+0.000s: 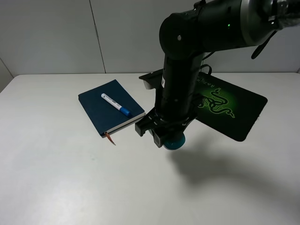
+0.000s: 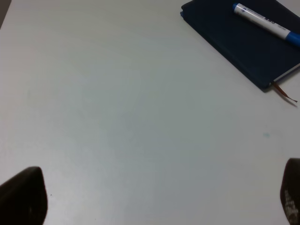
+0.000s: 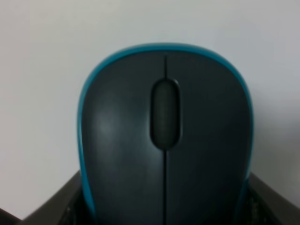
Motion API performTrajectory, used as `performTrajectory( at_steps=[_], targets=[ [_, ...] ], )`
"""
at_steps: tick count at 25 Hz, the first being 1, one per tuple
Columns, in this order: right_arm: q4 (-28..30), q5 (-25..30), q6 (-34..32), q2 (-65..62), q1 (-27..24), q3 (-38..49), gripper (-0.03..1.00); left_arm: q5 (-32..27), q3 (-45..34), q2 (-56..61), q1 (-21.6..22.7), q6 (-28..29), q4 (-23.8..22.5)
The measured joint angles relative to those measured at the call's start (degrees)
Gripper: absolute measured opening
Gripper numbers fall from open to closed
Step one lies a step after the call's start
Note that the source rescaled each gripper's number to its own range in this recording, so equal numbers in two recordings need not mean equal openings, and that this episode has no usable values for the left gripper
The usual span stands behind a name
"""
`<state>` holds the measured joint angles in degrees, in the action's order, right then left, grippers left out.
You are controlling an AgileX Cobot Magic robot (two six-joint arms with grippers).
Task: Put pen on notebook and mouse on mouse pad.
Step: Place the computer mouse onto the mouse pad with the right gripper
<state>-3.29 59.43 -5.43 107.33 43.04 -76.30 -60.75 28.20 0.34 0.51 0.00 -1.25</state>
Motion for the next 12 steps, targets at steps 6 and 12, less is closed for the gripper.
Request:
performTrajectory(
  at_steps=[6, 12],
  targets=[
    [0.0, 2.5, 4.9, -0.2, -6.9, -2.7, 0.53, 0.0, 0.0, 0.0, 0.0, 0.0, 0.0],
    [0.0, 1.8, 9.6, -0.2, -14.4, -2.9, 0.53, 0.0, 0.0, 0.0, 0.0, 0.0, 0.0]
  ],
)
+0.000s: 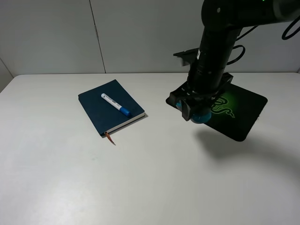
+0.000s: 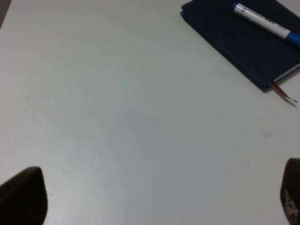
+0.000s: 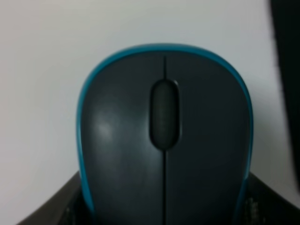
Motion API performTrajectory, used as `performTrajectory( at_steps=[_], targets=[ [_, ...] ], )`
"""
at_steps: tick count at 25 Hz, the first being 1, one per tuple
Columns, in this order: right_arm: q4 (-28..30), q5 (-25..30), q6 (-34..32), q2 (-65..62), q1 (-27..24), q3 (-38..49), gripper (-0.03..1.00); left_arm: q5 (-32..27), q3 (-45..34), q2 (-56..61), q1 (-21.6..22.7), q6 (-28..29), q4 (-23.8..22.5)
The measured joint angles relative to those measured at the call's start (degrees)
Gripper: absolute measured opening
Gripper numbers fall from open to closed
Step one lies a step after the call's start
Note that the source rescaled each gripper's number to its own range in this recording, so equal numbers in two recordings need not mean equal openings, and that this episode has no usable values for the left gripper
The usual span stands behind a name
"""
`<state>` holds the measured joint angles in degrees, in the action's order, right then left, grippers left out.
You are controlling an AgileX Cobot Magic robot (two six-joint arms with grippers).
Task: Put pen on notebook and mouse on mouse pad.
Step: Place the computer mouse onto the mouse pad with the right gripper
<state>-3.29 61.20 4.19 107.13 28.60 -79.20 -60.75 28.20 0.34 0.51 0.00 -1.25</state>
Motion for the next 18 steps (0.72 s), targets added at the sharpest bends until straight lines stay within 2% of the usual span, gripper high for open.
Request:
performTrajectory(
  at_steps=[7, 18],
  targets=[
    [0.0, -1.3, 3.4, 1.3, -8.6, -1.3, 0.53, 0.0, 0.0, 0.0, 0.0, 0.0, 0.0],
    [0.0, -0.1, 5.5, 13.9, -17.1, -14.8, 0.53, 0.0, 0.0, 0.0, 0.0, 0.0, 0.0]
  ],
)
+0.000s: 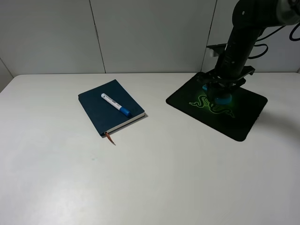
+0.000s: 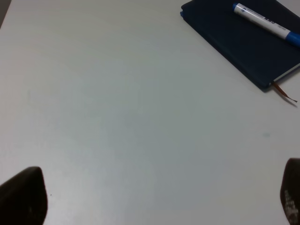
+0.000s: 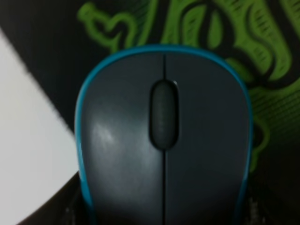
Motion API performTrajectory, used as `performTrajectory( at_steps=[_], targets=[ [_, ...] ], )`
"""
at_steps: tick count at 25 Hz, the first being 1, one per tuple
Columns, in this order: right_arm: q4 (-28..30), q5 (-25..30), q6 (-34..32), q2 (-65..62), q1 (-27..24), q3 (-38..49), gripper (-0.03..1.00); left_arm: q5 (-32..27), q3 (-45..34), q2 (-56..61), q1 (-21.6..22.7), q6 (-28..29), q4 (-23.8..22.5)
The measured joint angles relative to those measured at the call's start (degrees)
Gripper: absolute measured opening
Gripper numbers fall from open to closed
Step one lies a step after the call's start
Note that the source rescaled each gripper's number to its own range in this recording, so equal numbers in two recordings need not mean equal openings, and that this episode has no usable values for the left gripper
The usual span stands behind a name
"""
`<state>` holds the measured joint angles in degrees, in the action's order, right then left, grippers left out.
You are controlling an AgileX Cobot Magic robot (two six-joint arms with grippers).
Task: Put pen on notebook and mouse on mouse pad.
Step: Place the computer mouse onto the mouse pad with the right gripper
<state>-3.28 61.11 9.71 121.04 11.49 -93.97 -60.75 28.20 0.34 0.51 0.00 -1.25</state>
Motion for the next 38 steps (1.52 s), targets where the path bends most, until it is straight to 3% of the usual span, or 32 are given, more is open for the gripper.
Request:
performTrajectory(
  at_steps=[10, 15, 31, 32, 34, 35, 38],
  targets=[
    [0.7, 0.1, 0.0, 8.4, -2.5, -7.8, 0.53, 0.0, 0.0, 0.0, 0.0, 0.0, 0.0],
    [3.3, -1.5, -2.0, 10.1, -2.7, -8.3, 0.53, 0.0, 0.0, 0.0, 0.0, 0.0, 0.0],
    [3.0, -2.6, -3.7, 10.2, -2.7, -8.3, 0.53, 0.0, 0.0, 0.0, 0.0, 0.0, 0.0],
    [2.9, -2.6, -3.7, 10.2, -2.7, -8.3, 0.57, 0.0, 0.0, 0.0, 0.0, 0.0, 0.0],
    [2.8, -2.6, -3.7, 10.2, -2.7, -8.3, 0.81, 0.0, 0.0, 0.0, 0.0, 0.0, 0.0],
    [2.8, -2.6, -3.7, 10.2, -2.7, -8.3, 0.88, 0.0, 0.0, 0.0, 0.0, 0.0, 0.0],
    [2.9, -2.7, -3.6, 10.2, -2.7, -8.3, 0.97, 0.0, 0.0, 0.0, 0.0, 0.0, 0.0]
  ],
)
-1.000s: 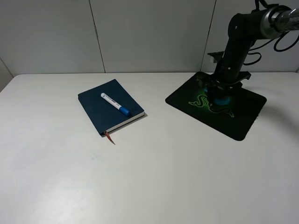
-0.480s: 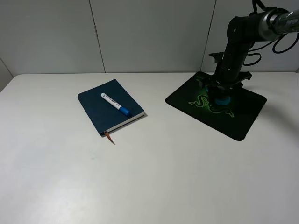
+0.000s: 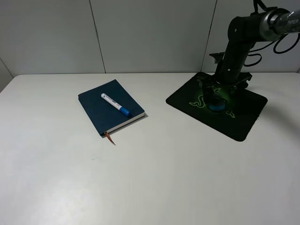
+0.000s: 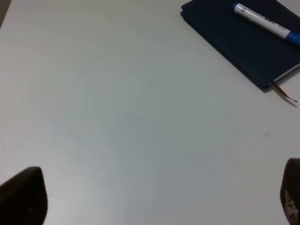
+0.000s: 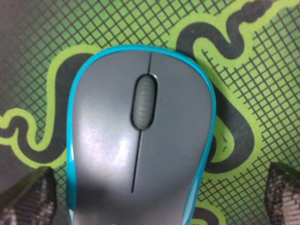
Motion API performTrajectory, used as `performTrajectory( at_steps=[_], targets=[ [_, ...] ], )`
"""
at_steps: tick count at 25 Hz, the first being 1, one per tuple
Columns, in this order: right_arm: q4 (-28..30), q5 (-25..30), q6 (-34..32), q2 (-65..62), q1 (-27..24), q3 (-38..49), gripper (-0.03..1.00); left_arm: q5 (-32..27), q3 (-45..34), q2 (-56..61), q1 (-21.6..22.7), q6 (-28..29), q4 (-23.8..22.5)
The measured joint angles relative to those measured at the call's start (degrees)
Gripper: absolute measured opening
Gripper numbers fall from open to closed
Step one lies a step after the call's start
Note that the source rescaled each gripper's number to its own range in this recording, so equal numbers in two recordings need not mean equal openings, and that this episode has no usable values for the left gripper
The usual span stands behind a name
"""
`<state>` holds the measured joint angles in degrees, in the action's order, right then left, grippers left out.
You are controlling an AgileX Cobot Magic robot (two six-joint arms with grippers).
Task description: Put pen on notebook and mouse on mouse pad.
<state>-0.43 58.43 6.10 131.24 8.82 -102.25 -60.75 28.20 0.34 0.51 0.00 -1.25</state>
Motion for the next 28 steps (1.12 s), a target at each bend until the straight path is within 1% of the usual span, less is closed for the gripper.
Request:
performTrajectory(
  at_steps=[3, 9, 14, 17, 19, 25, 28],
  targets=[
    [0.0, 0.0, 0.2, 0.0, 0.0, 0.0, 1.0, 0.0, 0.0, 0.0, 0.0, 0.0, 0.0],
    [-0.3, 1.2, 0.7, -1.4, 0.0, -0.3, 1.0, 0.0, 0.0, 0.0, 0.0, 0.0, 0.0],
    [-0.9, 5.9, 0.8, -5.3, 0.0, -0.4, 1.0, 0.0, 0.0, 0.0, 0.0, 0.0, 0.0],
    [-2.0, 9.8, 0.8, -7.6, 0.0, -0.7, 1.0, 0.0, 0.0, 0.0, 0.0, 0.0, 0.0],
    [-2.5, 10.6, 0.8, -9.1, 0.0, -0.4, 1.0, 0.0, 0.0, 0.0, 0.0, 0.0, 0.0],
    [-4.9, 10.8, 0.8, -15.5, 0.0, 4.4, 1.0, 0.0, 0.0, 0.0, 0.0, 0.0, 0.0],
    [-5.2, 10.9, 0.8, -18.4, 0.0, 7.4, 1.0, 0.0, 0.0, 0.0, 0.0, 0.0, 0.0]
  ],
)
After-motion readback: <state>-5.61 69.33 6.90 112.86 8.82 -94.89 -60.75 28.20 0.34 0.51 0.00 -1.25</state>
